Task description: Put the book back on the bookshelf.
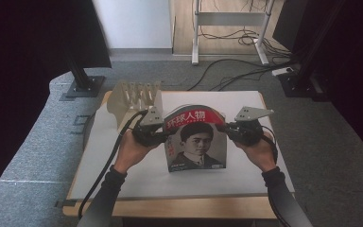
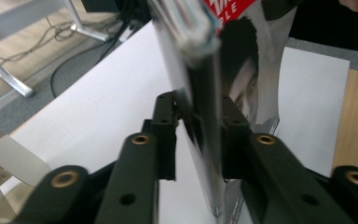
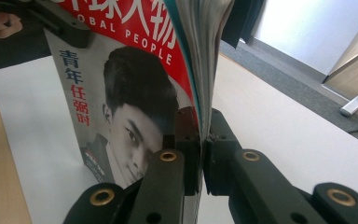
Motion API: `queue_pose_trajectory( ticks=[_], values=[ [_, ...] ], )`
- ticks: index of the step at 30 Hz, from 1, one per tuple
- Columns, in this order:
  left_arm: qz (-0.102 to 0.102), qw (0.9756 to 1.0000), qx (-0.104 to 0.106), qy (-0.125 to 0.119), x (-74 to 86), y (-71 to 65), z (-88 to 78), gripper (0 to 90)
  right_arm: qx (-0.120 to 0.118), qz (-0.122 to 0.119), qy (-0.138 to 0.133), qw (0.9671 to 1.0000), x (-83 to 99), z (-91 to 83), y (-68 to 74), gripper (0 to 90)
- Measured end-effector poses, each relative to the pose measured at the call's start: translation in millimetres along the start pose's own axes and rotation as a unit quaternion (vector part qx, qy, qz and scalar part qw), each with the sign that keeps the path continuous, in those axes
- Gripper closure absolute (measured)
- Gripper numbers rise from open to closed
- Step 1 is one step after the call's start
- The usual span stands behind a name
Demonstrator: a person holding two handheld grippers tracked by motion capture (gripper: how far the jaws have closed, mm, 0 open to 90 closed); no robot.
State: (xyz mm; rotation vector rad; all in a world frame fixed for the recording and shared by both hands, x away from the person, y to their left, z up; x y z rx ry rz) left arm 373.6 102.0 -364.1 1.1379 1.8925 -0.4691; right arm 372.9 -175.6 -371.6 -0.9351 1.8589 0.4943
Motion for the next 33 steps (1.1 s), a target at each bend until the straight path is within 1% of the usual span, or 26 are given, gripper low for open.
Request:
queue_pose_trajectory(
  ticks=[3,5,7,9,12,14,17,20,24,27,29,33],
  values=[
    [-0.003,0.9999,0.009,0.009,-1.2,4.7,1.4,81.7,-0.005,-0.001,0.002,1.0000,0.4,-0.4,0.8,83.7],
    [-0.010,0.9996,0.023,0.014,-1.3,7.9,1.1,84.4,-0.007,-0.003,0.009,0.9999,0.6,-0.6,1.3,82.8],
    [-0.016,0.9989,0.041,0.015,-0.8,10.9,0.1,86.0,0.001,-0.007,0.015,0.9999,1.5,-0.8,0.8,81.5],
    [-0.016,0.9985,0.051,0.016,-0.3,12.2,-0.6,86.6,0.003,-0.002,0.016,0.9999,3.3,-1.6,-0.9,79.4],
    [-0.013,0.9983,0.054,0.017,0.0,12.2,-1.5,86.7,0.022,0.001,0.023,0.9995,9.8,-3.1,-4.7,73.9],
    [-0.011,0.9985,0.052,0.016,0.4,12.3,-2.2,86.8,0.032,0.012,0.028,0.9990,17.1,-4.2,-8.4,68.9],
    [-0.011,0.9987,0.046,0.017,0.8,14.7,-4.1,86.8,0.037,0.027,0.036,0.9983,30.1,-4.9,-12.6,61.1],
    [-0.018,0.9989,0.038,0.018,1.4,18.4,-6.7,86.8,0.034,0.038,0.053,0.9973,44.6,-4.0,-14.4,55.5],
    [-0.029,0.9990,0.025,0.021,2.1,24.6,-11.2,86.9,0.045,0.049,0.070,0.9953,64.1,-2.3,-17.1,46.4],
    [-0.035,0.9991,0.016,0.016,2.1,28.7,-15.9,87.1,0.052,0.061,0.080,0.9936,79.6,-0.1,-19.6,39.9],
    [-0.039,0.9991,0.012,0.014,2.0,31.1,-19.3,87.1,0.053,0.069,0.085,0.9926,90.6,2.1,-21.1,36.6],
    [-0.048,0.9987,0.011,0.014,2.1,35.3,-24.3,87.1,0.055,0.080,0.099,0.9903,112.5,7.2,-21.5,30.6]
  ],
)
Point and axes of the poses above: each handheld gripper's, and its own axes: z roughly forward along the jaws, x roughly out of its underside, y roughly to its left, the point moved 3 cm from there along z, roughly forward along the jaws, and after that the axes turned 1 degree about x, right-handed, at the moved point
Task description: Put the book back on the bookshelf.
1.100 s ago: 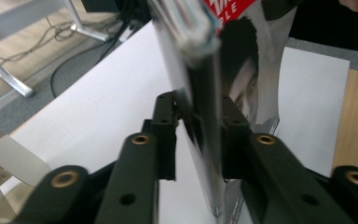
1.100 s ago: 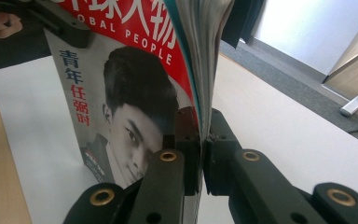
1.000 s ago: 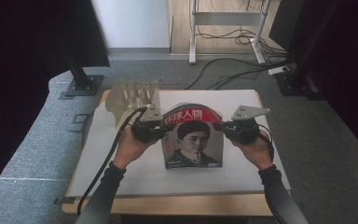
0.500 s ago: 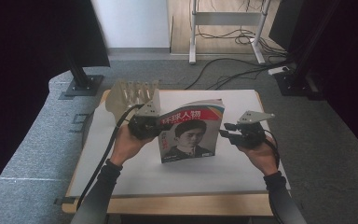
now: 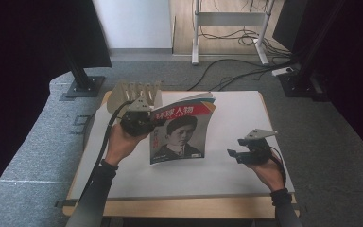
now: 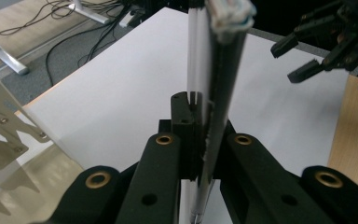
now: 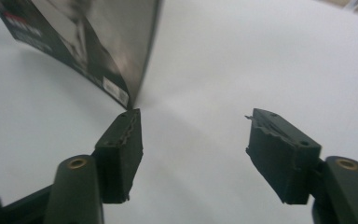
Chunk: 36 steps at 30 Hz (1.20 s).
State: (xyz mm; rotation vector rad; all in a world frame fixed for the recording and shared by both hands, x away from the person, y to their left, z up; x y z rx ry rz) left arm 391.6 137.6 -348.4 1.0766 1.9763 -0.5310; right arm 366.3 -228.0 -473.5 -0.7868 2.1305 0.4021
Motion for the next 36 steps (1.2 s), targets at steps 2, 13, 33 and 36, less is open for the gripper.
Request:
queue_pose_trajectory(
  ticks=[2,13,33,36],
  values=[
    [-0.004,1.0000,0.000,0.002,0.0,2.3,-2.0,87.2,0.005,0.006,0.013,0.9999,14.2,6.9,-1.4,27.6],
    [-0.024,0.9995,-0.020,0.000,0.9,15.6,-18.9,87.2,0.016,0.027,0.043,0.9986,47.2,25.1,-4.4,14.8],
    [-0.068,0.9947,-0.075,-0.016,9.5,40.3,-69.4,87.2,0.077,0.051,0.048,0.9945,73.4,41.9,-8.8,0.0],
    [-0.074,0.9936,-0.084,-0.017,11.7,43.6,-76.1,87.2,0.076,0.051,0.048,0.9946,73.8,41.7,-8.7,0.0]
  ],
)
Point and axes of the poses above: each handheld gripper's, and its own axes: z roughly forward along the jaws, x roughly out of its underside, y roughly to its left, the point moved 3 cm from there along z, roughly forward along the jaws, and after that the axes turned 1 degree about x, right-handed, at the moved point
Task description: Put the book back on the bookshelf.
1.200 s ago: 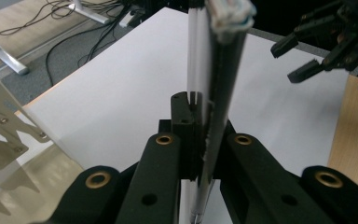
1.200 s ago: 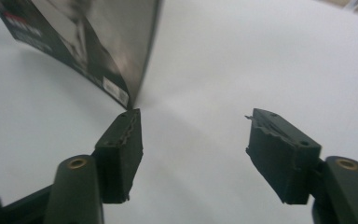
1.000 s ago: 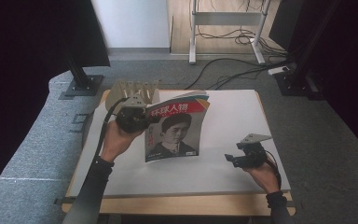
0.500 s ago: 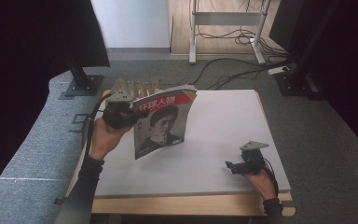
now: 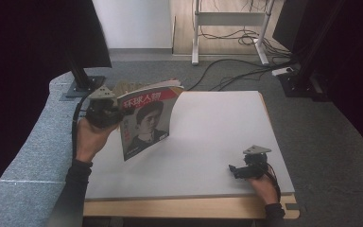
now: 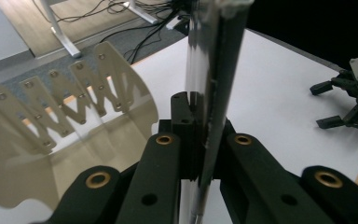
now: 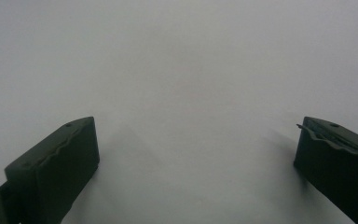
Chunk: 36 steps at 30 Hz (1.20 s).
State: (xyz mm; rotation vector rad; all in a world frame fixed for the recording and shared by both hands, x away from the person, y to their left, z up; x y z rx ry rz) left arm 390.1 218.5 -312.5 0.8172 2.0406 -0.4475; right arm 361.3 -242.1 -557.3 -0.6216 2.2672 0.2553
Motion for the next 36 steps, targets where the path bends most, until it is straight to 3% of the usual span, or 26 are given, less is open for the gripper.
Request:
queue_pose_trajectory(
  ticks=[15,24,31,36],
  values=[
    [-0.046,0.9976,-0.052,-0.001,15.5,37.5,-37.1,87.2,0.000,0.002,-0.003,1.0000,0.4,0.1,0.0,0.0],
    [-0.077,0.9927,-0.093,-0.003,26.6,62.4,-57.6,87.2,-0.001,0.001,-0.002,1.0000,0.4,0.1,0.0,0.0],
    [-0.106,0.9883,-0.109,-0.006,30.3,79.9,-54.8,87.2,-0.001,0.000,-0.002,1.0000,0.5,0.0,0.0,0.0],
    [-0.113,0.9867,-0.116,-0.010,28.5,87.3,-46.1,87.2,-0.001,0.001,-0.002,1.0000,0.5,0.0,0.1,0.0]
  ],
)
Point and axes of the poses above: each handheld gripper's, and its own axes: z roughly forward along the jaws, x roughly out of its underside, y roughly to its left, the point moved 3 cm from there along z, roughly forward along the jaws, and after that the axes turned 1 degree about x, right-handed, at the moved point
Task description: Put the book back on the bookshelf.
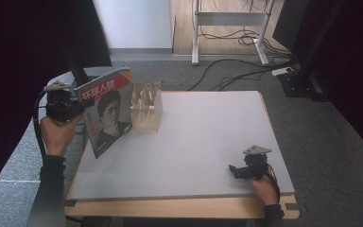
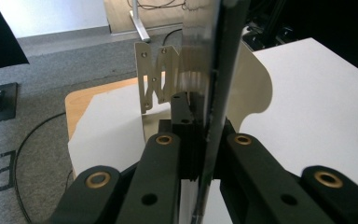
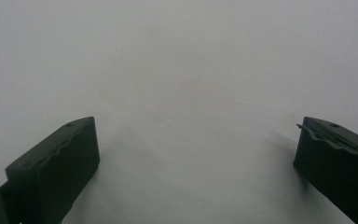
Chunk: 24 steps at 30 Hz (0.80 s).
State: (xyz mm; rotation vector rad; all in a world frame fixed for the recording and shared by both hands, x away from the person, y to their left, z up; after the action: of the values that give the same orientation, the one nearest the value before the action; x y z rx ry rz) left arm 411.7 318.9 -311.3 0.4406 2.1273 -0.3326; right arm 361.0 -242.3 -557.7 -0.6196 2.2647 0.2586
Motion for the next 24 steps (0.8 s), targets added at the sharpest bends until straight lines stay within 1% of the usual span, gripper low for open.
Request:
queue_pose_trajectory(
  ticks=[8,13,16,18,20,22,23,24],
  values=[
    [-0.009,0.9999,-0.009,-0.010,-5.1,3.6,23.1,87.1,0.000,0.000,-0.001,1.0000,-0.1,0.1,0.0,0.0],
    [-0.009,0.9996,-0.015,-0.021,-7.5,4.4,39.3,87.1,0.000,0.000,-0.001,1.0000,-0.1,0.1,0.0,0.0],
    [-0.003,0.9992,-0.018,-0.035,-7.0,3.8,47.6,87.1,0.001,0.000,-0.001,1.0000,0.0,0.2,0.0,0.0],
    [0.009,0.9986,-0.018,-0.049,-2.9,2.6,52.6,87.0,0.000,0.000,-0.001,1.0000,0.0,0.1,-0.1,0.0],
    [0.009,0.9984,-0.011,-0.055,2.3,3.2,55.6,87.0,0.000,0.000,-0.001,1.0000,0.0,0.1,-0.1,0.0],
    [0.004,0.9989,0.003,-0.048,5.1,5.9,54.4,86.7,0.001,0.000,-0.001,1.0000,0.0,0.2,-0.1,0.0],
    [0.007,0.9992,0.003,-0.039,5.4,7.0,52.4,86.5,0.001,0.000,-0.001,1.0000,0.0,0.2,0.0,0.0],
    [0.011,0.9996,0.008,-0.023,5.0,7.7,50.6,86.4,0.001,0.000,-0.001,1.0000,0.0,0.2,0.0,0.0]
  ],
)
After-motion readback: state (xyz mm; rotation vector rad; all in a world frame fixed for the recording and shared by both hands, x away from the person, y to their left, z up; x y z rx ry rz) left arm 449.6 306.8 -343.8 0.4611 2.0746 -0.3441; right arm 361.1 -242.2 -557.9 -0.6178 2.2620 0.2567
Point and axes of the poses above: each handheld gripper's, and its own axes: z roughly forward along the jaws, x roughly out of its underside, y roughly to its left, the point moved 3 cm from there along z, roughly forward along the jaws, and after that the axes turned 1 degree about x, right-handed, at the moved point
